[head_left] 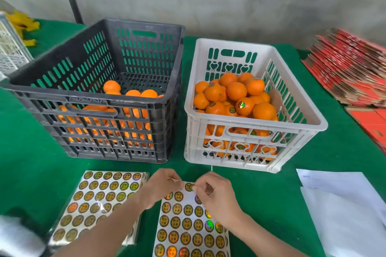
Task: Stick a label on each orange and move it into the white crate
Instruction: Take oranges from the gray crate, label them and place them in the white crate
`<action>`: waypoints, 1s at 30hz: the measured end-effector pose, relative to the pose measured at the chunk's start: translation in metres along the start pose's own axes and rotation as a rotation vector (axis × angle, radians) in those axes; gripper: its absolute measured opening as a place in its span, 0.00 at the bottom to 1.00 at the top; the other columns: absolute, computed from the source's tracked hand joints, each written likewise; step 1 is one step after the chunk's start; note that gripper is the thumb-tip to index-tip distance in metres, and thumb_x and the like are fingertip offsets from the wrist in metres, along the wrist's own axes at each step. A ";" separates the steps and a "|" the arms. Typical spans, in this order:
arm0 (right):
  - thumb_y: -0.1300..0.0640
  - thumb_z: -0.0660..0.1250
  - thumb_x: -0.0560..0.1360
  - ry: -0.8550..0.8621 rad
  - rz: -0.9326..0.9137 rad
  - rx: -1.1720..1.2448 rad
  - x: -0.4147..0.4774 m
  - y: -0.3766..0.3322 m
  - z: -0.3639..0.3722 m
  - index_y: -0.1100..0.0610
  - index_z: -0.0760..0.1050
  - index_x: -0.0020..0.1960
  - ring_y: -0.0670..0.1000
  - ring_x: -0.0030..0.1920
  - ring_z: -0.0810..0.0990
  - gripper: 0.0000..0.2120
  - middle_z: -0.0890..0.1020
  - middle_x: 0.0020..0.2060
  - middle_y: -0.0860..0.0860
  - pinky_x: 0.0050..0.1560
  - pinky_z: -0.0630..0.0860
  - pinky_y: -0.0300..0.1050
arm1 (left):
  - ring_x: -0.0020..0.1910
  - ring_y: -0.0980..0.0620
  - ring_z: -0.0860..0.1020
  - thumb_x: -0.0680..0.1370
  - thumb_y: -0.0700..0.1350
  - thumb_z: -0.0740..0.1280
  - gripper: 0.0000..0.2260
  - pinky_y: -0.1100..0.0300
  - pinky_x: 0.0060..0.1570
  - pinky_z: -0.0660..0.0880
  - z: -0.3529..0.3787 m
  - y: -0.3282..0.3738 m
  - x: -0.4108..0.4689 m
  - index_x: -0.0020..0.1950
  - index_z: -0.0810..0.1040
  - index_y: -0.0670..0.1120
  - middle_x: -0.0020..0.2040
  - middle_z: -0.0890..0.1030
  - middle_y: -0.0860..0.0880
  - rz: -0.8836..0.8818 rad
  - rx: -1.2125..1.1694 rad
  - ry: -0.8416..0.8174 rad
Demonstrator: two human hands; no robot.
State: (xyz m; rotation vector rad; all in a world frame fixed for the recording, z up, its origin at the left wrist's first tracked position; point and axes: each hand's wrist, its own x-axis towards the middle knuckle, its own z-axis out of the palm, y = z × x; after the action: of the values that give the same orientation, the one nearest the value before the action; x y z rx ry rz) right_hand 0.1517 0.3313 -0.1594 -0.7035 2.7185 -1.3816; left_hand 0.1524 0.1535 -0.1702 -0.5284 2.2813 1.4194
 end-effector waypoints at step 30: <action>0.65 0.61 0.75 -0.341 -0.255 -0.311 0.241 -0.160 -0.002 0.50 0.58 0.70 0.50 0.52 0.72 0.27 0.75 0.58 0.57 0.54 0.74 0.55 | 0.61 0.45 0.75 0.78 0.40 0.64 0.16 0.56 0.61 0.71 -0.285 0.134 0.074 0.66 0.74 0.41 0.63 0.77 0.44 0.241 1.034 0.120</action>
State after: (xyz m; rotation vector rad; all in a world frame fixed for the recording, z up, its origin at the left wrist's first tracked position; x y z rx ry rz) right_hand -0.0041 0.1556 0.0098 -1.2151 2.6513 -0.7725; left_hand -0.0175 -0.0571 0.0074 0.0019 2.8155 0.1345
